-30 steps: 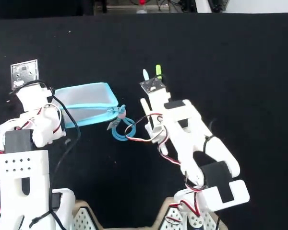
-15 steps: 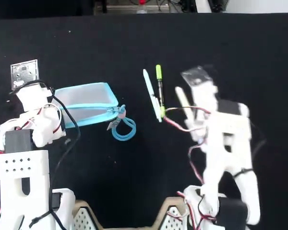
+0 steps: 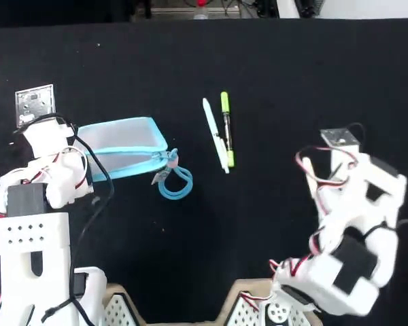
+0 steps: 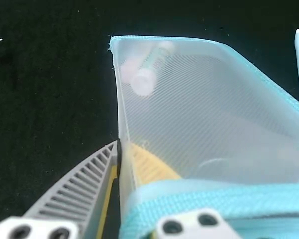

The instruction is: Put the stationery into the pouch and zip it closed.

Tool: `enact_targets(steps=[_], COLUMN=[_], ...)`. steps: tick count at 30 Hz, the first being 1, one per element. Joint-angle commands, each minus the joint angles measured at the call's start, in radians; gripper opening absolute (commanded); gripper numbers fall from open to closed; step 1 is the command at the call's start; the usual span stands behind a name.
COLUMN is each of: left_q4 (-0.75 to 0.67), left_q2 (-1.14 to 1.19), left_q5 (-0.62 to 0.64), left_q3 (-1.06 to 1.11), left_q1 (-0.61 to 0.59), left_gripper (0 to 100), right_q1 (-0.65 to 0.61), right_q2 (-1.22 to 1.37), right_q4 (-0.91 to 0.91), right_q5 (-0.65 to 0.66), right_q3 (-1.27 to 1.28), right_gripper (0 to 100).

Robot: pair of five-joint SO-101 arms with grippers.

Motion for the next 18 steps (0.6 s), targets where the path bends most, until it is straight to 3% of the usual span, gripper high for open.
enact_targets(steps=[1, 3, 9, 18], left_q4=[0.000, 0.000, 0.000, 0.002], left_q2=[0.026, 0.026, 0.026, 0.026], left_q5=[-0.005, -0.005, -0.005, -0.005], left_q3=[0.021, 0.019, 0.019, 0.024], left_q1=[-0.005, -0.005, -0.005, -0.004], left_gripper=[3, 3, 3, 3], right_q1=[0.037, 0.032, -0.017, -0.221], right_q2=[0.094, 0.122, 0.143, 0.209], right_q4=[0.153, 0.222, 0.290, 0.035], right_q5=[0.117, 0.141, 0.147, 0.147], right_q3=[-0.168, -0.232, -0.420, -0.380], right_gripper=[18.1, 21.7, 20.0, 19.8])
